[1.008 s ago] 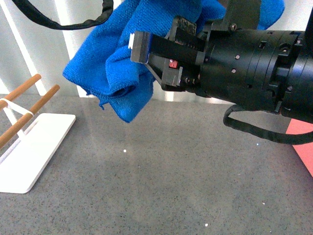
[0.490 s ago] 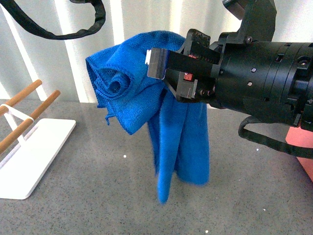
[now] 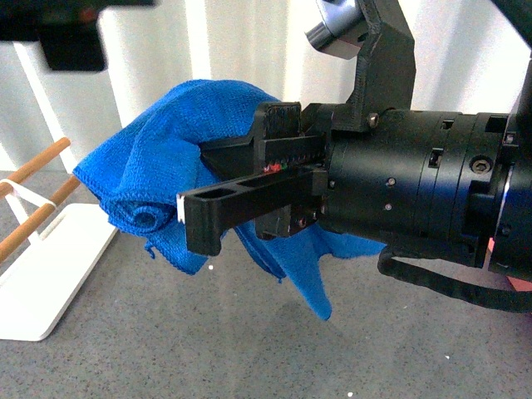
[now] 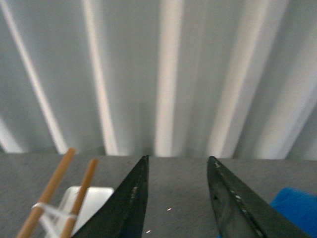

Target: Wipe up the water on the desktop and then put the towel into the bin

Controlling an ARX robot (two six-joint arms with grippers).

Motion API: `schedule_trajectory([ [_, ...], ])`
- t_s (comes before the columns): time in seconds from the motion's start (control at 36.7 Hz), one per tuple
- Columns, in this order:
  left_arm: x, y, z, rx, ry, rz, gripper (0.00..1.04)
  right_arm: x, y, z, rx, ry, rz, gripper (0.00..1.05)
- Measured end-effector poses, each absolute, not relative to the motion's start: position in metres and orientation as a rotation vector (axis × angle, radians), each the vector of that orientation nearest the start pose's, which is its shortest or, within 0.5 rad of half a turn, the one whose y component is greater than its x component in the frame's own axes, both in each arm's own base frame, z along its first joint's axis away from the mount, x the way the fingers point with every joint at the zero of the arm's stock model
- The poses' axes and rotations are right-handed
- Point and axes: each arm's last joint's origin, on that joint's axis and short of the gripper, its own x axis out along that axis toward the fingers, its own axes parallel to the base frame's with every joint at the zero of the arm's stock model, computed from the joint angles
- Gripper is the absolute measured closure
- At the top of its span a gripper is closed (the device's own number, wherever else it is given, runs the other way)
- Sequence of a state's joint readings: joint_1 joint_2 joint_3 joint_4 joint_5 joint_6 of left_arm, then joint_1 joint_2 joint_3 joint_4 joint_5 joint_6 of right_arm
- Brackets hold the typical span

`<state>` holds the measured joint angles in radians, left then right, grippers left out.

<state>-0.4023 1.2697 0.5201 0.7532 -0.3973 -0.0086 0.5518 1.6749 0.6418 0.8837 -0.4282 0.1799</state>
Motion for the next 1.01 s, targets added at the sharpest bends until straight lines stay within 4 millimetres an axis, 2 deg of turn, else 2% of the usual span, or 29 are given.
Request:
schedule_trajectory([
  [0.19, 0.213, -0.059, 0.211, -0.005, 0.011, -0.005, 1.0, 0.263, 0.176, 0.172, 0.141, 0.236, 0.964, 1.01],
  [0.22, 0.209, -0.056, 0.209, -0.004, 0.01, -0.011, 1.01, 0.263, 0.176, 0.173, 0.14, 0.234, 0.963, 1.01],
  [0.54, 0.167, -0.022, 0.186, -0.004, 0.007, -0.007, 1.01, 0.261, 0.172, 0.181, 0.133, 0.21, 0.957, 1.01],
  [1.01, 0.139, -0.001, 0.172, -0.005, 0.003, -0.003, 1.01, 0.258, 0.16, 0.184, 0.136, 0.196, 0.93, 1.01],
])
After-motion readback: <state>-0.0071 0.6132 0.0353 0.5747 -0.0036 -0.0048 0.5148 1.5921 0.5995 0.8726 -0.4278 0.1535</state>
